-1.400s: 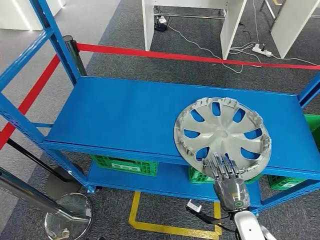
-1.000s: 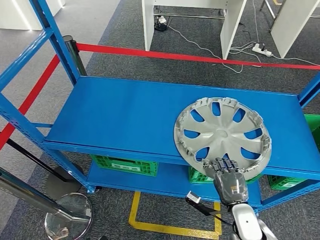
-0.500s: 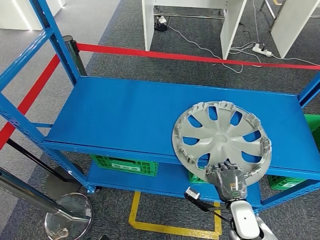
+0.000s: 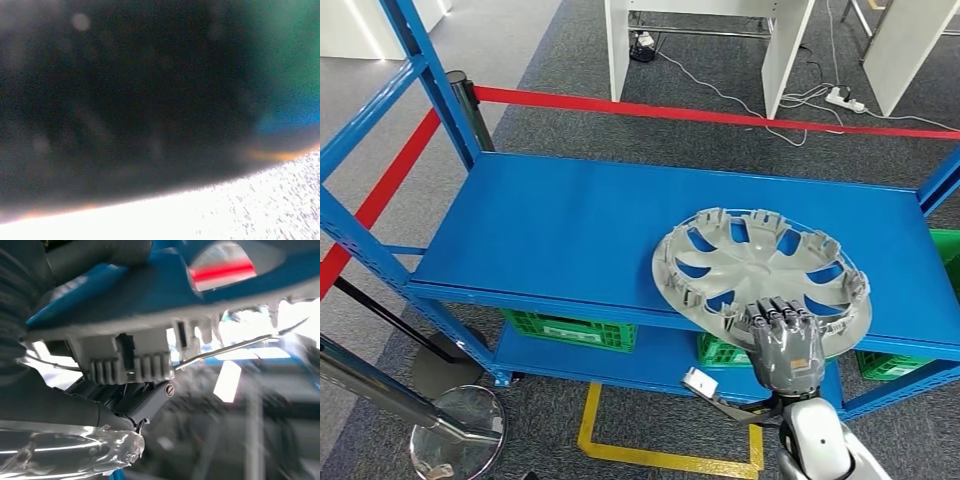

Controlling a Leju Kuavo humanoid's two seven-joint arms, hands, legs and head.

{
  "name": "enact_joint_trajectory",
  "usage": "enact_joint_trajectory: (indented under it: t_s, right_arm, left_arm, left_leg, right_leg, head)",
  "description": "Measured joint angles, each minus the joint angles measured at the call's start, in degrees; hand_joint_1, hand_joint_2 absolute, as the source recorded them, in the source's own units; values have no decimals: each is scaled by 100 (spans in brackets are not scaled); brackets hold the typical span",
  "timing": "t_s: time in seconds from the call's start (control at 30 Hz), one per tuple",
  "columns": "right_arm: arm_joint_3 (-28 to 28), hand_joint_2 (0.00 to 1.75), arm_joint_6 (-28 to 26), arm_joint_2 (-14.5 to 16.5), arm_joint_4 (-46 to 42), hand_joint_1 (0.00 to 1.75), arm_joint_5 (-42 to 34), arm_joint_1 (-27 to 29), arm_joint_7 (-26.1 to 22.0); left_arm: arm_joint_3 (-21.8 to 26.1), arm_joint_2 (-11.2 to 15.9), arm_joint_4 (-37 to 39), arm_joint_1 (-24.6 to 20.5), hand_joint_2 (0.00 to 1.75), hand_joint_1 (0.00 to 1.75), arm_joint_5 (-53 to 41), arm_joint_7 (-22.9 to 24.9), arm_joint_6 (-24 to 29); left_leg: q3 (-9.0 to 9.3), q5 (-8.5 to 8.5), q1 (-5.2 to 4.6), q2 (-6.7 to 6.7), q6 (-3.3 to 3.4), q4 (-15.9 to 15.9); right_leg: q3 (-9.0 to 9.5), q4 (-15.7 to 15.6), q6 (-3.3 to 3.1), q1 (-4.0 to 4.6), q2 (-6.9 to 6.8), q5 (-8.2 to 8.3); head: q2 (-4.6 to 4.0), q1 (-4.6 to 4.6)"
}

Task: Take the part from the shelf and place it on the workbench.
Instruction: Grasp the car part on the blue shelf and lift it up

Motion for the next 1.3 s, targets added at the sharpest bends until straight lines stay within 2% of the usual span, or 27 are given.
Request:
enact_joint_trajectory:
  t_s: [0.1, 0.13, 0.23, 0.37, 0.57, 0.83, 1.3]
  right_arm:
    - [-569, 175, -165, 351, -708, 175, -2, 327, -1673]
    - [-739, 175, -210, 490, -896, 175, -3, 416, -2026]
    - [-1110, 175, -276, 877, -1387, 175, -4, 543, -2608]
    - [-1454, 175, -279, 1450, -2148, 175, -4, 722, -3283]
    - [-1607, 175, -285, 1853, -3030, 175, -4, 750, -3478]
    - [-1677, 175, -284, 2004, -3354, 175, -4, 762, -3546]
    - [-1718, 175, -283, 2019, -3386, 175, -3, 853, -3564]
  left_arm:
    - [-54, -9, -8, 19, 0, 0, -27, 35, 76]
    - [-65, -14, -8, 19, 44, 0, -27, 38, 89]
    - [-79, -34, -11, 10, 175, 0, -28, 40, 101]
    - [-80, -55, -20, 13, 175, 0, -29, 38, 102]
    - [-80, -89, -46, 6, 175, 0, -29, 36, 100]
    - [-79, -98, -73, 5, 175, 0, -29, 35, 100]
    - [-71, -126, -130, 5, 175, 0, -30, 16, 55]
  left_leg:
    - [-6, -1, 0, 0, -1, 0]
    - [-6, -1, 0, 0, -1, 0]
    - [-5, -1, 2, -2, -2, -1]
    - [-9, -1, 5, -4, -2, -1]
    - [-7, -1, 3, -2, -2, -1]
    - [-5, -1, 1, -2, -2, -1]
    - [-6, -1, 2, -2, -2, -1]
  right_leg:
    - [-5, 1, 0, 1, 4, 0]
    - [-6, 1, 0, 1, 6, 0]
    - [-6, 1, -1, 2, -2, -4]
    - [-7, 2, -2, 3, -3, -6]
    - [-4, 1, -2, 1, 1, -6]
    - [-4, 1, 0, 0, 1, -5]
    - [-5, 1, -1, 1, 1, -6]
  head:
    - [0, -2]
    - [0, -3]
    - [0, 1]
    - [0, -2]
    - [0, 0]
    - [0, 0]
    - [0, -1]
